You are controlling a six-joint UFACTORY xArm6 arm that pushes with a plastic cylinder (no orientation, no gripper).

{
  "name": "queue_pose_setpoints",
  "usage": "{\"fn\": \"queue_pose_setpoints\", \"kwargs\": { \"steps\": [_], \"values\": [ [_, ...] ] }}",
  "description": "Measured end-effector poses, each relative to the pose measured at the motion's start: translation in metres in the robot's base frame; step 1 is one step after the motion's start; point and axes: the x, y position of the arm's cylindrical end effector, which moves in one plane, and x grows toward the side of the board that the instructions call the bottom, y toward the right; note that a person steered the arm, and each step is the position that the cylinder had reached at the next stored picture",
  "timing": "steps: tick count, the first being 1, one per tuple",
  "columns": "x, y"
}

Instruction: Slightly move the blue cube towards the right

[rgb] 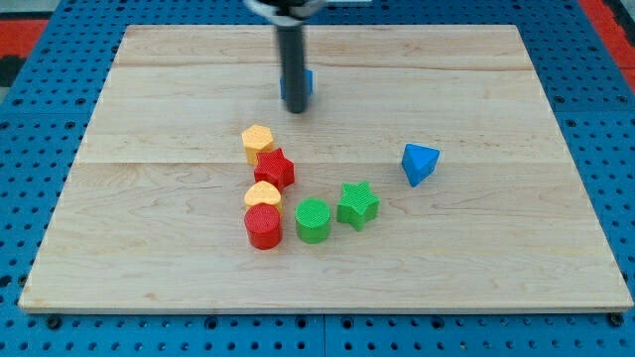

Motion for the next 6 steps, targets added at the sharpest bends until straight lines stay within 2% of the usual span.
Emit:
{"fn": "queue_pose_setpoints", "kwargs": {
  "steps": [1,2,3,4,5,6],
  "values": [
    [-0.023,0.025],
    [0.006,-0.014],
    [0.014,-0.049],
    [-0.014,-0.099],
    [-0.035,-0.041],
    [-0.073,0.02]
  ]
}}
